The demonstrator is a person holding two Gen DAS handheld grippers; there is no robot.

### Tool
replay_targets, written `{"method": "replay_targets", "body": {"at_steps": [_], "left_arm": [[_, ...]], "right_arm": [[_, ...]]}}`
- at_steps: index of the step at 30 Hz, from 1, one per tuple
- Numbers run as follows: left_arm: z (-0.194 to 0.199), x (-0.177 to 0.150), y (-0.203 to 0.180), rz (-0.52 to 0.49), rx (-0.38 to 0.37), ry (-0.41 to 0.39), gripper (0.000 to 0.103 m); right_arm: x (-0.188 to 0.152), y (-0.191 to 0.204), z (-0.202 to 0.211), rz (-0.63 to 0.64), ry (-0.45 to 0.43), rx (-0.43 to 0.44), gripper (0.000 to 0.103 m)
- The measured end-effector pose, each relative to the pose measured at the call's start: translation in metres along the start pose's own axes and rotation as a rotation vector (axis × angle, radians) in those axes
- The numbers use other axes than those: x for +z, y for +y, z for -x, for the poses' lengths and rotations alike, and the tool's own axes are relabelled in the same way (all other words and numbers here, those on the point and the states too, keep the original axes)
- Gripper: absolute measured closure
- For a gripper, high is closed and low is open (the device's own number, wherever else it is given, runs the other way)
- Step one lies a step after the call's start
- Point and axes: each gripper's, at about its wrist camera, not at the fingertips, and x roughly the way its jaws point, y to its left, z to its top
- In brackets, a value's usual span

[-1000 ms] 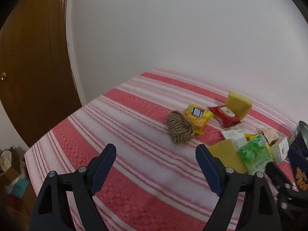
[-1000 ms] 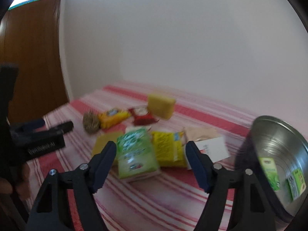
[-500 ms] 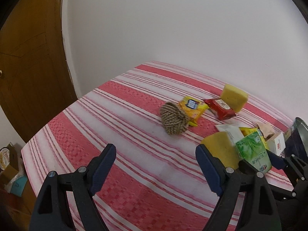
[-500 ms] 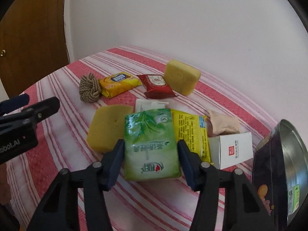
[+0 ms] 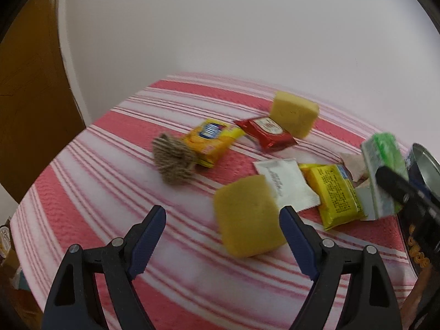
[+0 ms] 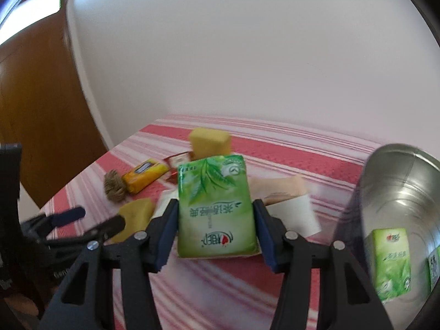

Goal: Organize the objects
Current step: 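Grasp a green tissue pack with the right tool while the left grasps the yellow sponge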

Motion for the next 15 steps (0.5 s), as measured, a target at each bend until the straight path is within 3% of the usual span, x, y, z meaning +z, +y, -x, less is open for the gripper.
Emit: {"method": "replay_targets", "body": {"at_steps": [10, 15], "left_arm": [[-0.020, -0.001, -0.003, 0.034, 0.024, 0.067, 0.017], [-0.024, -0.001, 0.002, 0.053, 0.014, 0.078, 0.017]], "right_arm": [[0.004, -0.020, -0.003, 0.035, 0.004, -0.090, 0.050], [0.004, -0.043, 0.001, -0.032, -0.005, -0.150, 0.050]]}}
